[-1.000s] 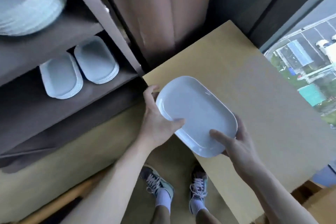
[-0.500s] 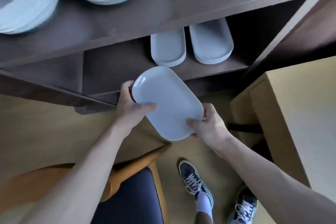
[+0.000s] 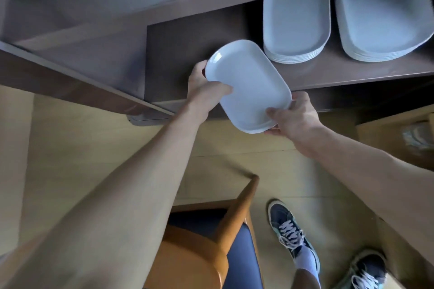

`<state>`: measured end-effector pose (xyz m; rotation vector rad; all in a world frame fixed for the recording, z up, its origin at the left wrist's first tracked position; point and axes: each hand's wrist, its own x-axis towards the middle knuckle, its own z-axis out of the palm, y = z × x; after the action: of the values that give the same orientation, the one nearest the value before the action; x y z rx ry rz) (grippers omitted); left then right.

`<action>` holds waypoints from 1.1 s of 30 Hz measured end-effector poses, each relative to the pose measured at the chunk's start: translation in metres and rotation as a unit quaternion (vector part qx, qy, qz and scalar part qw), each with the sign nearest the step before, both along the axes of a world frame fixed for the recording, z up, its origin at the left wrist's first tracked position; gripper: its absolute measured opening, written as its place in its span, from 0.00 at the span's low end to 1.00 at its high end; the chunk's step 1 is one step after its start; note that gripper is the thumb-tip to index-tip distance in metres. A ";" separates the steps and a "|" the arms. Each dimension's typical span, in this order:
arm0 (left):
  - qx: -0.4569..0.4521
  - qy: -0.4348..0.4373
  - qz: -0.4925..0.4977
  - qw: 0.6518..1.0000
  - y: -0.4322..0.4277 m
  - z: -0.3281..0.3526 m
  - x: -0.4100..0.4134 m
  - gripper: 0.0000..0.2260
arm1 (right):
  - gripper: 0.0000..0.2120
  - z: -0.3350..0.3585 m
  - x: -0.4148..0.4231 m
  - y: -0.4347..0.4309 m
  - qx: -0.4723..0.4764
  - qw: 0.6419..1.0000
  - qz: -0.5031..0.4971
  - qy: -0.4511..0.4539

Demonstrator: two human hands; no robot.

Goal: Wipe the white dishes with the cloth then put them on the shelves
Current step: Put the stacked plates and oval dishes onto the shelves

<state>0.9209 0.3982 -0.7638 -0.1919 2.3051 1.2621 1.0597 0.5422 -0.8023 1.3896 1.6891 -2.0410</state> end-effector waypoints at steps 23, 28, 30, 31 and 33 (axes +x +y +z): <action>-0.165 0.130 -0.116 0.971 -0.012 -0.006 0.022 0.45 | 0.18 0.036 -0.062 -0.016 0.342 0.873 0.347 -0.031; -0.146 0.153 -0.118 0.970 -0.006 -0.012 0.007 0.41 | 0.36 0.041 -0.083 -0.015 0.368 0.860 0.351 -0.036; -0.139 0.147 -0.121 0.972 -0.002 -0.013 -0.001 0.41 | 0.43 0.042 -0.086 -0.015 0.363 0.849 0.384 -0.022; -0.132 0.141 -0.126 0.973 0.000 -0.013 -0.005 0.42 | 0.44 0.043 -0.087 -0.014 0.358 0.842 0.403 -0.021; -0.118 0.131 -0.139 0.974 0.003 -0.013 -0.014 0.45 | 0.44 0.045 -0.090 -0.012 0.350 0.833 0.428 -0.027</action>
<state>0.9066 0.4007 -0.7773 0.2268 2.5941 0.9164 0.9694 0.5307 -0.7575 0.5286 2.5159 -0.9049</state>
